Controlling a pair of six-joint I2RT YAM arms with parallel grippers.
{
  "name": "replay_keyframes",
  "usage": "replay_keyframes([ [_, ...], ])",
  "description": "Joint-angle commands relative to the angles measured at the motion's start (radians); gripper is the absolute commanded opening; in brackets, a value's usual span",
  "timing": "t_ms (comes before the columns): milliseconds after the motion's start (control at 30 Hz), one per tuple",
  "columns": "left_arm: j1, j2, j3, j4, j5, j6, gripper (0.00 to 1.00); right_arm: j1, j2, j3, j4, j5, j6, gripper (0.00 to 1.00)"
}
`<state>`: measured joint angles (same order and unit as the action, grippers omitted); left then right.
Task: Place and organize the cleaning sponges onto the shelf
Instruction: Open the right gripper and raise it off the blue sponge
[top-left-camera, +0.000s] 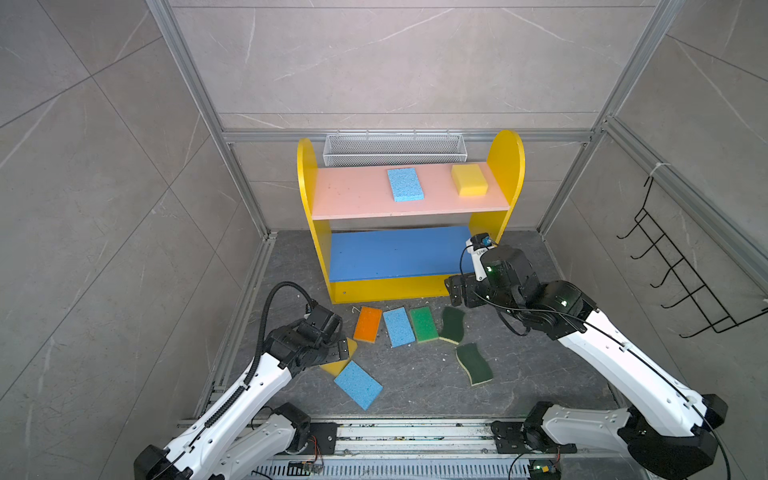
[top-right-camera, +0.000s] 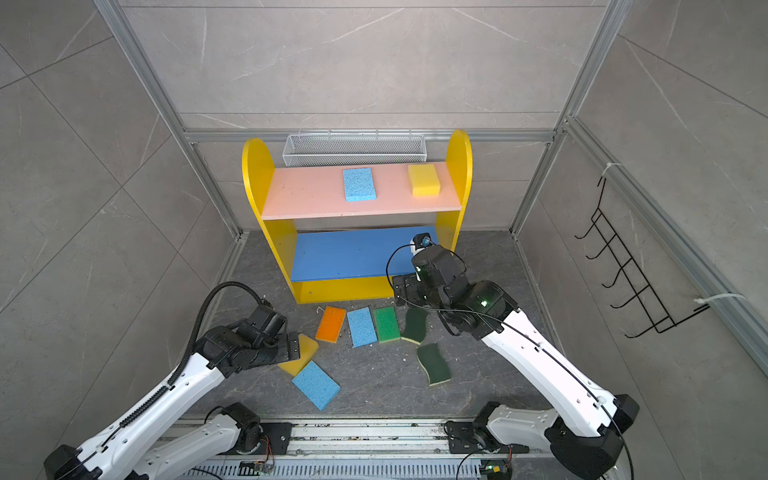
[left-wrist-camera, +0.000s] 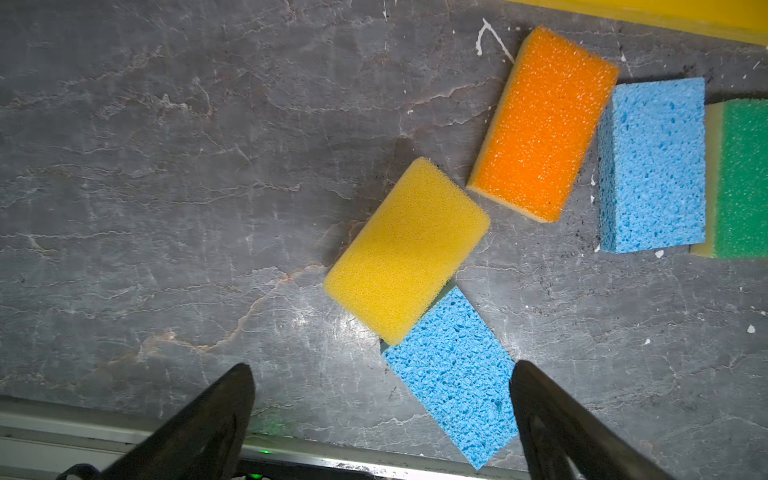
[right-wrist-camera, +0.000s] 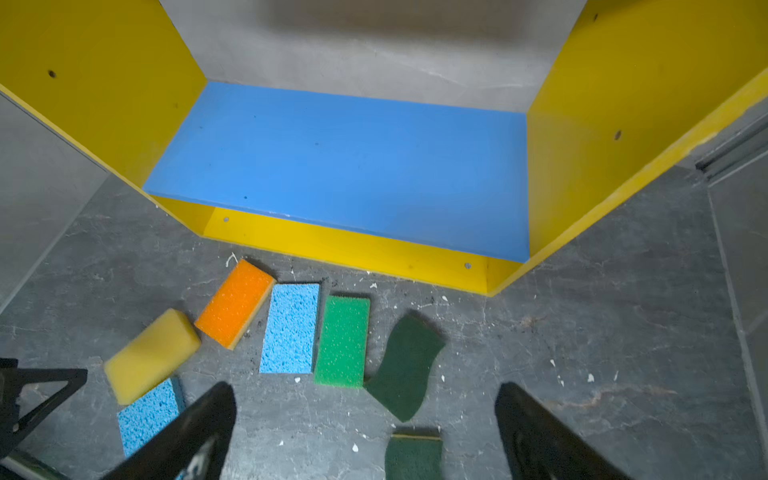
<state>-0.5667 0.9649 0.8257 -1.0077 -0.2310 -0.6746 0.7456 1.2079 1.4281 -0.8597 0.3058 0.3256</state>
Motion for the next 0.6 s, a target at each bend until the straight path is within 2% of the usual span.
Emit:
replay_keyframes([
  [0, 0.005, 0.098, 0.023, 0.013, 0.036, 0.056, 0.98, -0.003, -0.028, -0.049, -0.027, -0.002, 0.050, 0.99],
  [167, 0.004, 0.248, 0.083, 0.009, 0.062, 0.138, 0.97, -0.007, -0.024, -0.110, -0.078, -0.033, 0.079, 0.99],
  [367, 0.013, 0.408, 0.147, 0.064, 0.107, 0.290, 0.98, -0.006, -0.056, -0.211, -0.059, -0.075, 0.105, 0.99],
  [567, 0.019, 0.522, 0.178, 0.047, 0.109, 0.294, 1.00, -0.006, -0.060, -0.254, -0.038, -0.121, 0.108, 0.99],
])
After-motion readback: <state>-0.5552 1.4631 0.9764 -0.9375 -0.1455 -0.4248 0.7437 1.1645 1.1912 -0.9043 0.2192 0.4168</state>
